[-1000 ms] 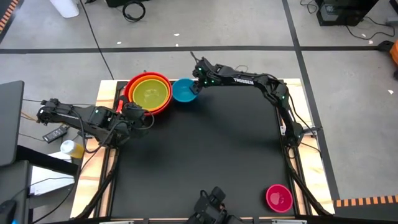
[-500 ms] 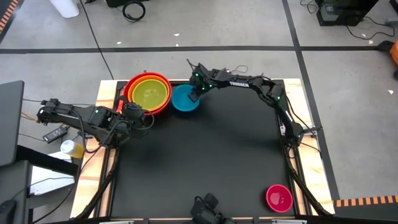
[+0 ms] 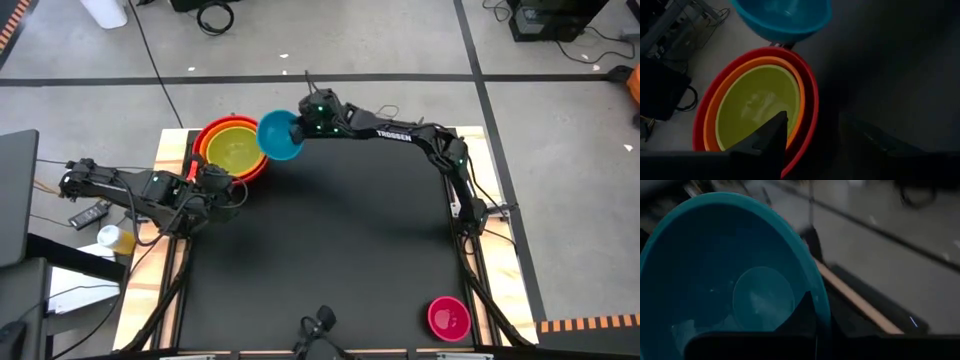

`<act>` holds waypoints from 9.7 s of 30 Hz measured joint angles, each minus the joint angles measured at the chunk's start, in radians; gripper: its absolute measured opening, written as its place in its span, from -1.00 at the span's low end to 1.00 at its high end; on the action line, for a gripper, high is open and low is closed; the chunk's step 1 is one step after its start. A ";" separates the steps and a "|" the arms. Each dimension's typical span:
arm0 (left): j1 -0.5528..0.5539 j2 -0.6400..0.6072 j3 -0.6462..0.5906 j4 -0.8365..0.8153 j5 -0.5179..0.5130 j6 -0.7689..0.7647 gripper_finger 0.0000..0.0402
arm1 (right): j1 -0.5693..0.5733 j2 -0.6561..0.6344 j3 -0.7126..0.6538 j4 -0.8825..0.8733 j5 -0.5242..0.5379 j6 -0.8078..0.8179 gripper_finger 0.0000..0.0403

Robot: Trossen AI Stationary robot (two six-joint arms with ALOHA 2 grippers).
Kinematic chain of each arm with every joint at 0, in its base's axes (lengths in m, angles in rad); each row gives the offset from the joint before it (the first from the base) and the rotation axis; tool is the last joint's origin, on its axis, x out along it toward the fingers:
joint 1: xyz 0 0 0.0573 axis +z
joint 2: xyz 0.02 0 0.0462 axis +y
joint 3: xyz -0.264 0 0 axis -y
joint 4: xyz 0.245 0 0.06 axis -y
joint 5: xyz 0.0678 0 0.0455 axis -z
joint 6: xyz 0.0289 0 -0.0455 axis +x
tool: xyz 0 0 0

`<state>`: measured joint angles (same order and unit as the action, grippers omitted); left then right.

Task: Nest bowls inside each other
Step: Stack the blue bowl on top of the green bowl, then stack the pink bowl on top of the blue bowl, then return to Home Position

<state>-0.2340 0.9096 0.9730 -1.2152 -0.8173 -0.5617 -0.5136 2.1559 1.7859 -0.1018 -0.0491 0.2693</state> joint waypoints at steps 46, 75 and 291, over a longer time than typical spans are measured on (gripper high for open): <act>-0.001 0.000 0.000 -0.009 0.037 0.004 -0.10 | 0.137 0.256 0.241 0.348 0.020 -0.089 -0.11; 0.042 0.013 -0.407 0.633 0.070 0.096 -0.10 | 0.131 -0.357 -0.317 -0.420 0.081 -0.241 -0.13; 0.187 0.174 -0.365 1.655 0.470 0.729 -0.10 | 0.425 -1.145 -1.338 0.538 -0.030 -0.077 -0.14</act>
<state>-0.0475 1.0838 0.6081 0.4396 -0.3470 0.1676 -0.0883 1.0104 0.4479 0.4364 -0.0795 0.1925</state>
